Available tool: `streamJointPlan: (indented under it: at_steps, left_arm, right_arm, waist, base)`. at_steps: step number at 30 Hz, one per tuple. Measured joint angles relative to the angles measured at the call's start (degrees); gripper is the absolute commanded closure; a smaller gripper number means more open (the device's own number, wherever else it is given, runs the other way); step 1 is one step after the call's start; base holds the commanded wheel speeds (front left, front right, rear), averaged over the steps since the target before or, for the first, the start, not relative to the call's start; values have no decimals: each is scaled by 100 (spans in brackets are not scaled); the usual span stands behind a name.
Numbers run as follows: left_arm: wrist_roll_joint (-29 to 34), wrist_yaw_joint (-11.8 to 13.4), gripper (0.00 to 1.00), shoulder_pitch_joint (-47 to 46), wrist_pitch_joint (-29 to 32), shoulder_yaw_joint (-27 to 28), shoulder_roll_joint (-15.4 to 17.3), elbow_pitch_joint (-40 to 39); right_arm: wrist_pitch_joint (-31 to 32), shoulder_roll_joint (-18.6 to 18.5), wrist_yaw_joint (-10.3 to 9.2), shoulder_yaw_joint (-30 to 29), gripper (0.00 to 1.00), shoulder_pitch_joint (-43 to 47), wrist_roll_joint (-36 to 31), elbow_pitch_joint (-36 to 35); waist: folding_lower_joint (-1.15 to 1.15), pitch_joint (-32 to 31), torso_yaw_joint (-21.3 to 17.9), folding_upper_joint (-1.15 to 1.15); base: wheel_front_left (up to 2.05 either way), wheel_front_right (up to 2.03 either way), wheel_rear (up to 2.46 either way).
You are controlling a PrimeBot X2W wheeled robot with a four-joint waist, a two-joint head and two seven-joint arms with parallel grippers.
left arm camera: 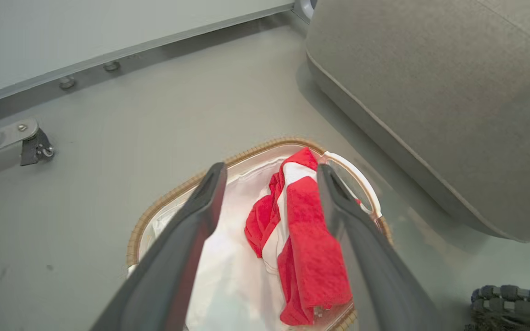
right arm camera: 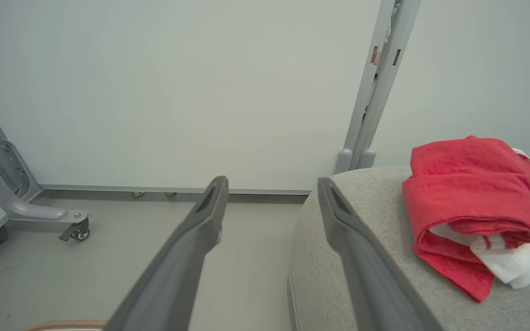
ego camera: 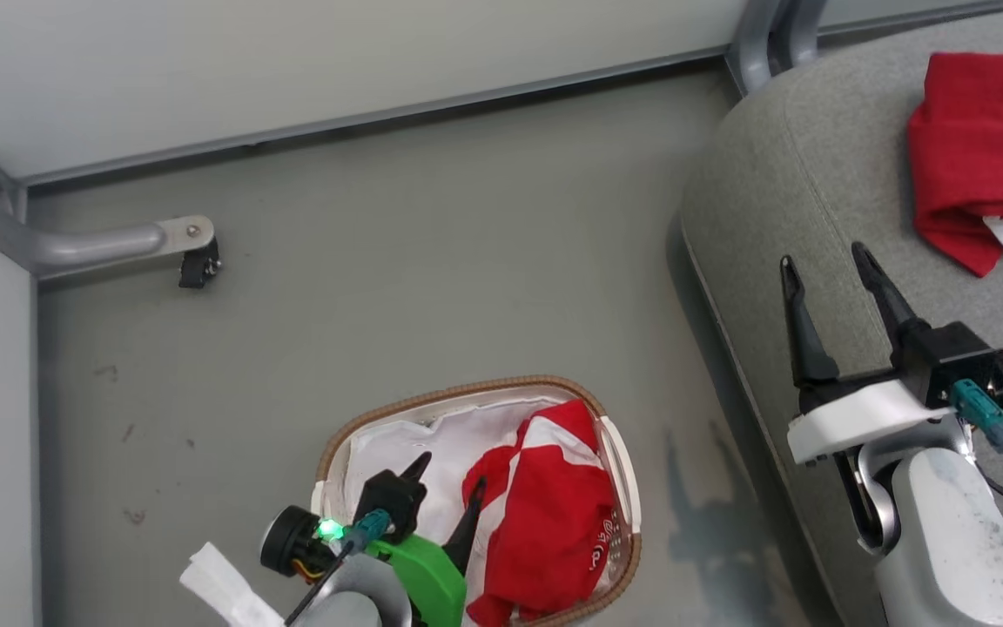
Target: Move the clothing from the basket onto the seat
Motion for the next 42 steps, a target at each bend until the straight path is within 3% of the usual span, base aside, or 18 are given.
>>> streamJointPlan:
  at_steps: [9, 16, 35, 42]
  left_arm:
    - [-356, -8, 0, -878, 256, -1777, -7, 664]
    - [-654, -12, 0, -1458, 279, -2697, -9, 961]
    - [-692, -10, 0, -2653, 314, -3375, -3, 2332]
    - [-647, 222, 0, -2944, 555, -3460, -3, 2683]
  right_arm:
    - [1, -1, 0, 76, 0, -565, 186, -267]
    - [0, -3, 0, 213, 0, -904, 334, -394]
    - [0, -1, 0, 493, 0, -1555, 706, -732]
    - [0, -1, 0, 577, 0, -1689, 759, -825]
  waist:
    - [0, 1013, -312, 0]
    - [1, 1729, -566, 0]
    - [1, 3132, -1187, 0]
    - [1, 3417, -1345, 0]
  base:
    - [0, 0, 0]
    - [0, 0, 0]
    - [0, 0, 0]
    - [0, 0, 0]
